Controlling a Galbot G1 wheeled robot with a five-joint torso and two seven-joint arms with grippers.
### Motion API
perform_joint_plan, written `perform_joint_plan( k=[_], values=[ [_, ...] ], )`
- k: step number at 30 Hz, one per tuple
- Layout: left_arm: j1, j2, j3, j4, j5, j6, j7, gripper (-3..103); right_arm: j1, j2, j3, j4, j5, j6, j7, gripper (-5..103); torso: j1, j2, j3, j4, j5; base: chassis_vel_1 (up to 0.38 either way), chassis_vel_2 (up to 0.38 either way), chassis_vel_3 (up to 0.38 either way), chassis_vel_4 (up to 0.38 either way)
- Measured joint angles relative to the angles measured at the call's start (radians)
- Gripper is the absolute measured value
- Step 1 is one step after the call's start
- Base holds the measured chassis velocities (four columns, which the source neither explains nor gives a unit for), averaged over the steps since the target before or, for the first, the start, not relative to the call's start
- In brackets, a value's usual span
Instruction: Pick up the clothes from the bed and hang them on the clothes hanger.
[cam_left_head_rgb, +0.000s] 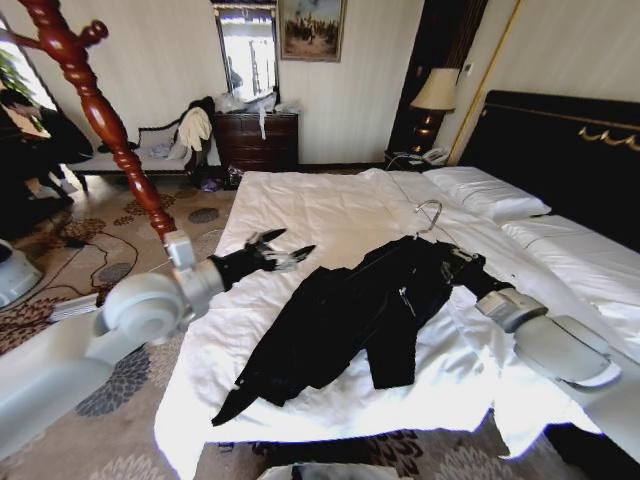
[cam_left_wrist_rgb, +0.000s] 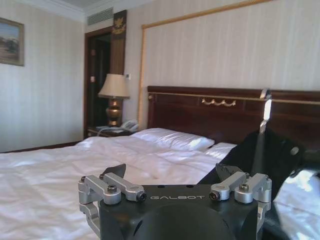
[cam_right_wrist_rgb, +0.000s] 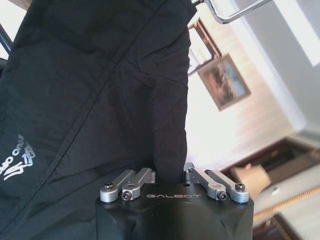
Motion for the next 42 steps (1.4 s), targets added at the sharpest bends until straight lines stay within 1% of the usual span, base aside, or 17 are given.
perform_joint_plan(
  k=[5,9,10,14,19,21,25,28,29,33,34,35,37,38,39,40,42],
  values=[
    [0.054,-0.021,-0.011,0.022,0.067,-0.011,-0.003,100,0.009,-0.007,0.005,0.001,0.047,-0.053,0.025,20,0.0,0.0,0.0,-0.0002,-0.0001,0.0,0.0,0.0,0.0],
    [0.13,-0.042,-0.016,0.06,0.176,-0.017,0.001,100,0.008,-0.005,0.011,-0.002,0.068,-0.09,0.049,20,0.0,0.0,0.0,-0.0001,0.0,0.0,0.0,0.0,0.0],
    [0.13,-0.042,-0.016,0.06,0.176,-0.017,0.001,100,0.008,-0.005,0.011,-0.002,0.068,-0.09,0.049,20,0.0,0.0,0.0,-0.0001,0.0,0.0,0.0,0.0,0.0],
    [0.146,-0.102,0.009,0.155,0.245,-0.021,0.006,100,0.006,0.001,0.012,0.001,0.083,-0.107,0.064,20,0.0,0.0,0.0,-0.0001,0.0,0.0,0.0,0.0,0.0],
    [0.124,-0.159,0.047,0.232,0.269,-0.021,0.016,100,0.014,-0.004,0.009,0.005,0.097,-0.113,0.072,20,0.0,0.0,0.0,-0.0002,0.0002,0.0,0.0,0.0,0.0],
    [0.102,-0.197,0.082,0.295,0.27,-0.023,0.035,100,0.02,-0.009,0.009,0.009,0.092,-0.113,0.074,20,0.0,0.0,0.0,0.0,-0.0001,0.0,0.0,0.0,0.0],
    [0.062,-0.242,0.127,0.38,0.277,-0.05,0.065,100,0.024,-0.016,0.009,0.019,0.084,-0.111,0.075,20,0.0,0.0,0.0,-0.0002,-0.0001,0.0,0.0,0.0,0.0],
    [0.025,-0.269,0.171,0.465,0.277,-0.101,0.143,100,0.032,-0.023,0.01,0.032,0.073,-0.11,0.075,20,0.0,0.0,0.0,-0.0001,-0.0001,0.0,0.0,0.0,0.0],
    [0.025,-0.269,0.171,0.465,0.277,-0.101,0.143,100,0.032,-0.023,0.01,0.032,0.073,-0.11,0.075,20,0.0,0.0,0.0,-0.0001,-0.0001,0.0,0.0,0.0,0.0],
    [-0.036,-0.271,0.248,0.564,0.265,-0.132,0.28,100,0.032,-0.033,0.017,0.047,0.076,-0.111,0.076,20,0.0,0.0,0.0,0.0001,0.0001,0.0,0.0,0.0,0.0],
    [-0.036,-0.271,0.248,0.564,0.265,-0.132,0.28,100,0.032,-0.033,0.017,0.047,0.076,-0.111,0.076,20,0.0,0.0,0.0,0.0001,0.0001,0.0,0.0,0.0,0.0],
    [-0.051,-0.276,0.264,0.586,0.264,-0.136,0.309,100,0.032,-0.036,0.017,0.049,0.078,-0.111,0.077,20,0.0,0.0,0.0,0.0001,0.0001,0.0,0.0,0.0,0.0],
    [-0.106,-0.301,0.316,0.658,0.255,-0.138,0.4,100,0.035,-0.042,0.017,0.05,0.08,-0.112,0.078,20,0.0,0.0,0.0,0.0,0.0,0.0,0.0,0.0,0.0],
    [-0.123,-0.31,0.331,0.679,0.252,-0.139,0.427,100,0.036,-0.043,0.017,0.05,0.081,-0.112,0.079,20,0.0,0.0,0.0,-0.0001,0.0001,0.0,0.0,0.0,0.0],
    [-0.123,-0.31,0.331,0.679,0.252,-0.139,0.427,100,0.036,-0.043,0.017,0.05,0.081,-0.112,0.079,20,0.0,0.0,0.0,-0.0001,0.0001,0.0,0.0,0.0,0.0],
    [-0.15,-0.329,0.353,0.72,0.253,-0.139,0.473,100,0.037,-0.045,0.017,0.051,0.083,-0.113,0.08,20,0.0,0.0,0.0,-0.0003,0.0,0.0,0.0,0.0,0.0],
    [-0.177,-0.348,0.372,0.762,0.261,-0.139,0.522,100,0.038,-0.047,0.017,0.052,0.085,-0.115,0.082,20,0.0,0.0,0.0,-0.0004,0.0001,0.0,0.0,0.0,0.0]
  ],
)
